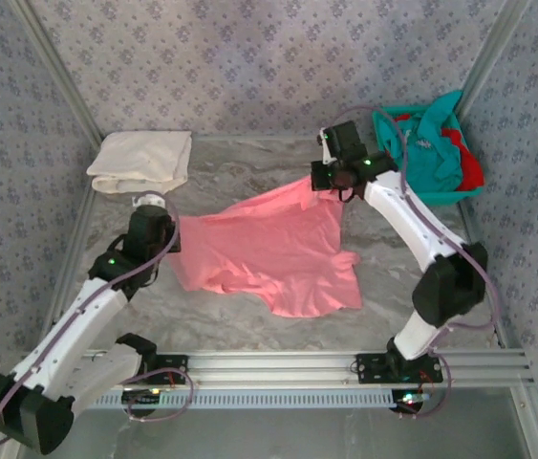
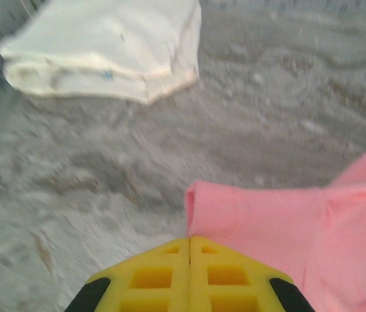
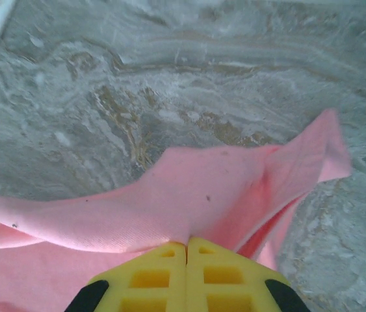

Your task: Fold and stack the t-shirts

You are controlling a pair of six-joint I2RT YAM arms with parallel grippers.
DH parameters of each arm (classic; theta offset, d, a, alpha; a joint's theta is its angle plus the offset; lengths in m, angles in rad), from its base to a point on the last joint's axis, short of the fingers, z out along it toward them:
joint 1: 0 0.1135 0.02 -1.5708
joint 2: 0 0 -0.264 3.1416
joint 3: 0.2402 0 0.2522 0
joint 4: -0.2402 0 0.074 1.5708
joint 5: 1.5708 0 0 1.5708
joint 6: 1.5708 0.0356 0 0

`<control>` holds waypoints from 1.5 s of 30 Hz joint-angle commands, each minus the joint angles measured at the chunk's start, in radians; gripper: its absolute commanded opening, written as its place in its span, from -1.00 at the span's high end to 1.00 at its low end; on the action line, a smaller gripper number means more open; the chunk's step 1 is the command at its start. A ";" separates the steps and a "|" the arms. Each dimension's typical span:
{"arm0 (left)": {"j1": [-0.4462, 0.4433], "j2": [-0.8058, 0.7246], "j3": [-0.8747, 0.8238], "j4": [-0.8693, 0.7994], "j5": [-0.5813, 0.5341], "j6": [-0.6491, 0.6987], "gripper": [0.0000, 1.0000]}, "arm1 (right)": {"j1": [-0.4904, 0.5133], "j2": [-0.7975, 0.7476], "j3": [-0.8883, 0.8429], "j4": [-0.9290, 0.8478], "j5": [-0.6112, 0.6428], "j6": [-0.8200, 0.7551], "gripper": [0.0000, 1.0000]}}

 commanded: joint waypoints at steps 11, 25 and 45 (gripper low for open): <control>0.010 -0.135 0.351 -0.056 0.074 0.318 1.00 | 0.019 -0.519 -0.059 -0.067 0.100 -0.023 1.00; 0.048 0.240 0.925 -0.233 0.202 0.571 1.00 | -0.047 -0.386 0.116 -0.117 0.014 -0.019 1.00; 0.219 1.493 2.287 -0.643 0.457 0.440 -0.53 | -0.343 0.314 0.435 0.054 -0.281 0.085 -0.08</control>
